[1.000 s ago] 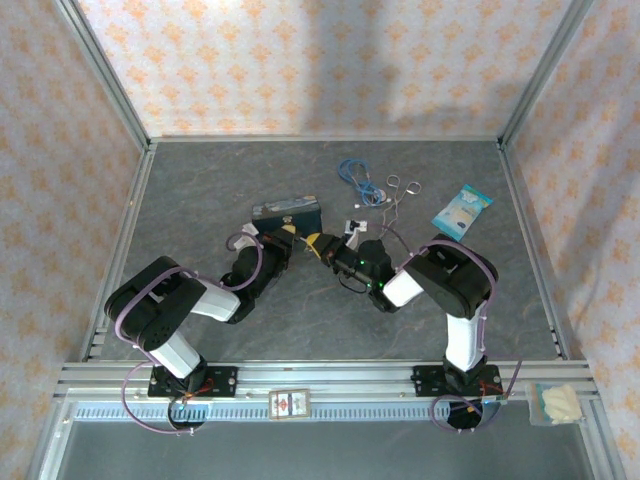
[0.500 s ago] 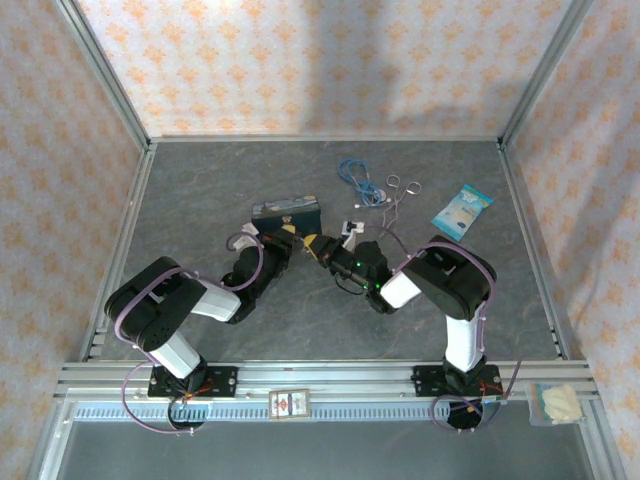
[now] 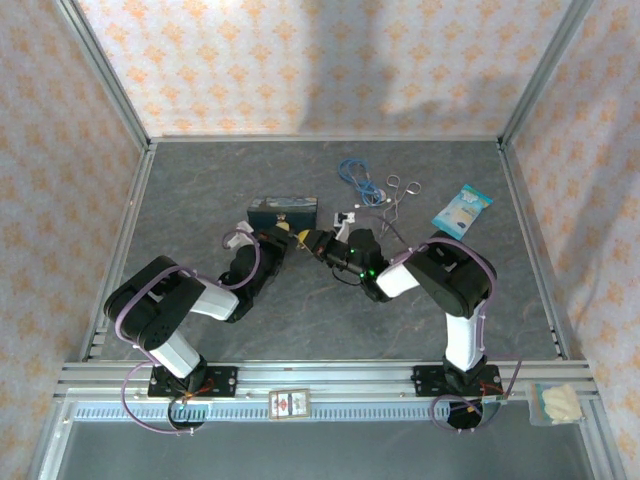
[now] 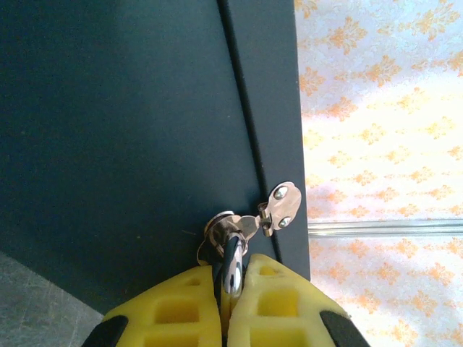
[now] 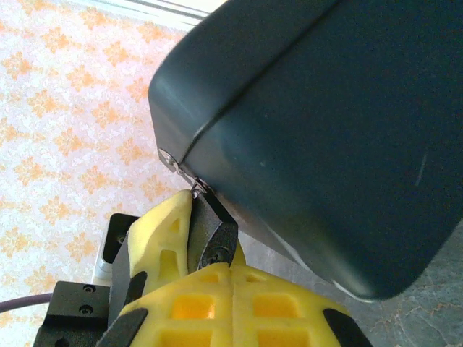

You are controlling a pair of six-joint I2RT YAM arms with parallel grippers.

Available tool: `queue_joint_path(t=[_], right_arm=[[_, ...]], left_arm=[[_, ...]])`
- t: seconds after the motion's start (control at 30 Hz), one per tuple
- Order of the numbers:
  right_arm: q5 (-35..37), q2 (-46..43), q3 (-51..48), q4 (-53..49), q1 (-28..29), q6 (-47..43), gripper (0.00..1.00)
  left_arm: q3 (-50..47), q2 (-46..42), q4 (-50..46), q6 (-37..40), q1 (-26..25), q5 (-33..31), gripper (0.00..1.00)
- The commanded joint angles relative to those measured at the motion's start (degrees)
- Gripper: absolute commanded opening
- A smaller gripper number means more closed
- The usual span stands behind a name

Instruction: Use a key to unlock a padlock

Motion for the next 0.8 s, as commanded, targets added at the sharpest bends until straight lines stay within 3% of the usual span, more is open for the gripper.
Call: queue_joint_path(t=[0.0,0.2,0.53,0.77], right_arm=[[-6.43,1.39,5.39,2.82,1.64,-1.60,0.00],[-9.23,1.25,4.61,1.99,-1.17,-2.52,0.00],[-8.48,2.31,4.75,5.75,-1.61,4.65,0.00],[-9.80,4.10,2.68,12.54,-1.98,19.50,0.00]], left_arm=[[0.62,0.37,8.56,1.39,-5.24,23.89,0.00],[0.11,1.85,12.12,1.91,-4.44,29.27,0.00],[0.10,0.46,8.82,4.68,-4.44,29.14,0.00],[-1.18,2.97,19.10,8.39,-3.25,29.26,0.00]])
